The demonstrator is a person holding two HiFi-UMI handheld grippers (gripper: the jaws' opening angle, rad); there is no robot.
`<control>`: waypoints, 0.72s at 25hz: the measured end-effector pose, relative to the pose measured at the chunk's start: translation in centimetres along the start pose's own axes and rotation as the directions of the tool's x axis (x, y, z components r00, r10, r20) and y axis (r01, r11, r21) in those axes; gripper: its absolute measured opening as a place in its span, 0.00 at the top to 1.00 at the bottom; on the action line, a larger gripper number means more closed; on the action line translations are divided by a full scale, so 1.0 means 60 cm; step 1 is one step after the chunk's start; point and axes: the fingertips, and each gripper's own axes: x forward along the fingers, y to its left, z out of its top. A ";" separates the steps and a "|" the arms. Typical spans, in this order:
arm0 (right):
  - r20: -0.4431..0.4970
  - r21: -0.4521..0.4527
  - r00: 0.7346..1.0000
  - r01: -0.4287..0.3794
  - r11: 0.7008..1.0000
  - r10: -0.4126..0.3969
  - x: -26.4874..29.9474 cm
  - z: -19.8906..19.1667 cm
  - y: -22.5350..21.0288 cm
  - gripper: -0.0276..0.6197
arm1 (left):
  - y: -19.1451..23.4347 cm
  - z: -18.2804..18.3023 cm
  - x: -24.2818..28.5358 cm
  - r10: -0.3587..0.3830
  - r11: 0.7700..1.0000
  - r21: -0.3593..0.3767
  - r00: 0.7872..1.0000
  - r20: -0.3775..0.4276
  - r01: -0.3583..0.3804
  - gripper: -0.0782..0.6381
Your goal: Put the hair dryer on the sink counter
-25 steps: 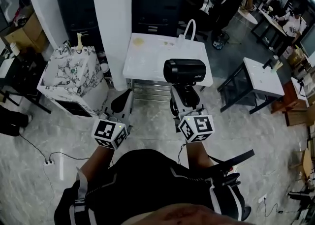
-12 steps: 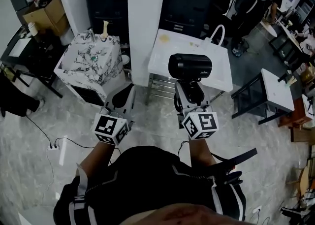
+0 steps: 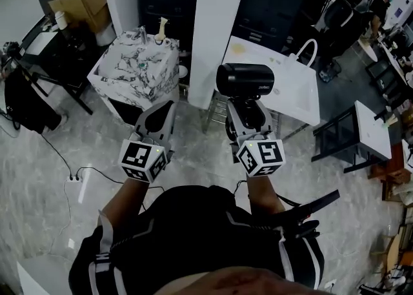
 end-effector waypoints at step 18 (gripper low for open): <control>-0.028 0.026 0.974 -0.225 0.974 0.226 0.158 -0.034 0.128 0.59 | 0.158 -0.016 -0.060 0.208 0.978 -0.023 0.978 -0.009 -0.208 0.89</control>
